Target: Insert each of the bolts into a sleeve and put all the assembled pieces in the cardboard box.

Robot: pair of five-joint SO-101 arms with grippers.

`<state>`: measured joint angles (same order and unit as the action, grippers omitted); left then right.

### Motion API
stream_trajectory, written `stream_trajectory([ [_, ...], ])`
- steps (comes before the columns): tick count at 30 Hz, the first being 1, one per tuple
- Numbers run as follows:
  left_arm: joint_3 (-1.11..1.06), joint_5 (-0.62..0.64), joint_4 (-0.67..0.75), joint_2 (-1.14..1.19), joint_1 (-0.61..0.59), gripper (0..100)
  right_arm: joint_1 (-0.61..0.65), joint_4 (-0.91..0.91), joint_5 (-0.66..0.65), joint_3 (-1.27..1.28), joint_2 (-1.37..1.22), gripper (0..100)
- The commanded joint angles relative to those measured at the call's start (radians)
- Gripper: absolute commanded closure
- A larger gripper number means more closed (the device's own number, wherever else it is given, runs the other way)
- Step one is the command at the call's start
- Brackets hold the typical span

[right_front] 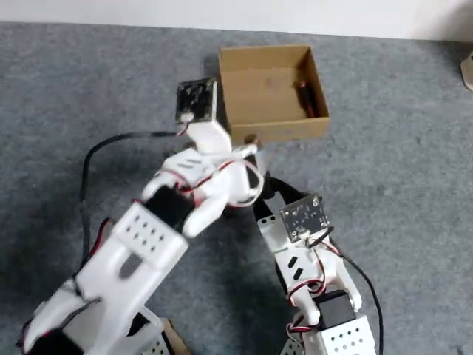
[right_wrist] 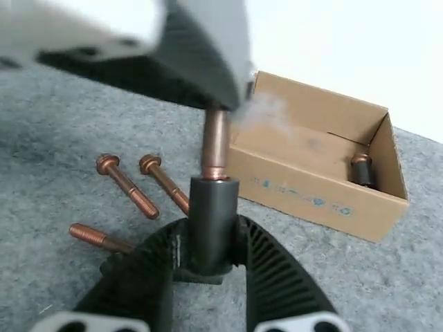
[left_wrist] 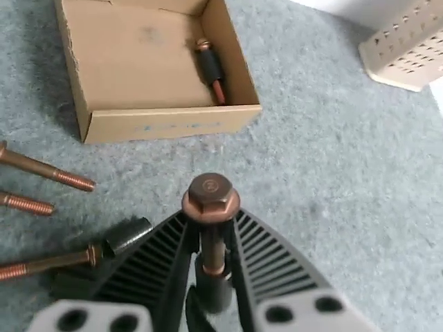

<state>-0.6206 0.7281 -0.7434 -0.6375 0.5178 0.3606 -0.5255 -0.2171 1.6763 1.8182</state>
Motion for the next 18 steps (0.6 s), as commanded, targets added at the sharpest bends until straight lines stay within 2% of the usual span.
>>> stream_trajectory([
  [1,-0.067,0.009,0.023,-0.173,0.027,100,-0.035,0.03,0.006,0.137,0.019,99.5],
  [8,-0.286,-0.023,0.071,-0.268,0.048,100,-0.035,0.03,0.006,0.137,0.019,99.5],
  [14,-0.332,-0.095,0.078,-0.268,0.048,100,-0.036,0.03,0.005,0.137,0.019,99.5],
  [18,-0.367,-0.133,0.189,-0.266,0.041,100,-0.036,0.03,0.005,0.137,0.019,99.5],
])
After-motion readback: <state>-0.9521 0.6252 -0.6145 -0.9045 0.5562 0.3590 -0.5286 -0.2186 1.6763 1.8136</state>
